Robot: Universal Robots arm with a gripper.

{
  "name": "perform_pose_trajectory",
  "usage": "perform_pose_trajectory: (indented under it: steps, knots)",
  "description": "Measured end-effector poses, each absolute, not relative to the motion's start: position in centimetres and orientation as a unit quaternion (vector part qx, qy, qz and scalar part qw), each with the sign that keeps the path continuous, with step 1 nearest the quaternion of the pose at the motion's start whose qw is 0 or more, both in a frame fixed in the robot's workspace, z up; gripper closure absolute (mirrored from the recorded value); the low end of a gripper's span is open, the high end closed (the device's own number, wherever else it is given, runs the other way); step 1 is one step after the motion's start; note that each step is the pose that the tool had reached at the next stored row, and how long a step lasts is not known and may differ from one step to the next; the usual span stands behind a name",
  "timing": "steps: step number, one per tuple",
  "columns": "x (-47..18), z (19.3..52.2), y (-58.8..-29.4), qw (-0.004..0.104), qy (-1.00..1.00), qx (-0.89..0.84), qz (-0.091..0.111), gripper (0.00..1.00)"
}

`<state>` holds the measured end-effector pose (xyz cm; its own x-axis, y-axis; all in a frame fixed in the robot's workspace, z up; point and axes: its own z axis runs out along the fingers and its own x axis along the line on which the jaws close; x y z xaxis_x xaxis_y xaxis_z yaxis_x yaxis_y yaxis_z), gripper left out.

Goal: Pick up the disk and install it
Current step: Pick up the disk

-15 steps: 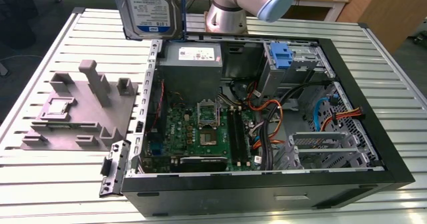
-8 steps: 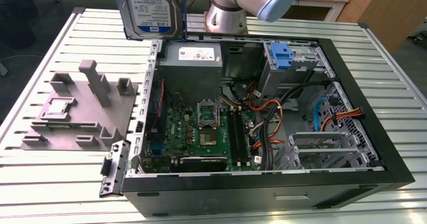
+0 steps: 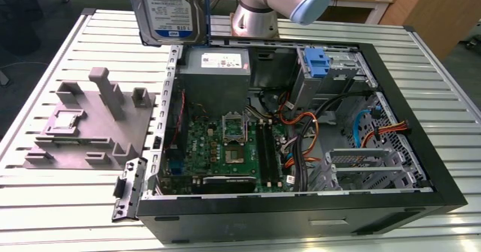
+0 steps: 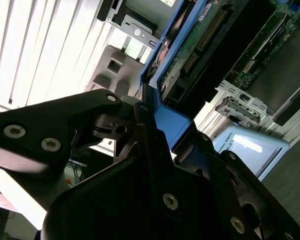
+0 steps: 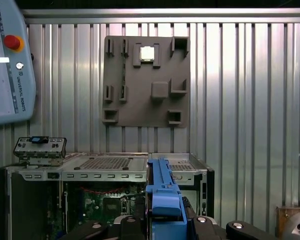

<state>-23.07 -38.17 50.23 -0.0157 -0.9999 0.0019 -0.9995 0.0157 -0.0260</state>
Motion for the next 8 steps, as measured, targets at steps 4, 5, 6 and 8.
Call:
perform_pose_trajectory:
  steps: [4,5,6,8]
  knots:
    - [-22.66,50.24,-38.18,0.008,0.713,-0.701,-0.01,0.63]
    - [-22.52,50.23,-38.18,0.008,0.713,-0.701,-0.01,0.63]
    - [-22.36,50.24,-38.18,0.008,0.713,-0.701,-0.01,0.63]
    - [-22.07,50.23,-38.18,0.008,0.713,-0.701,-0.01,0.63]
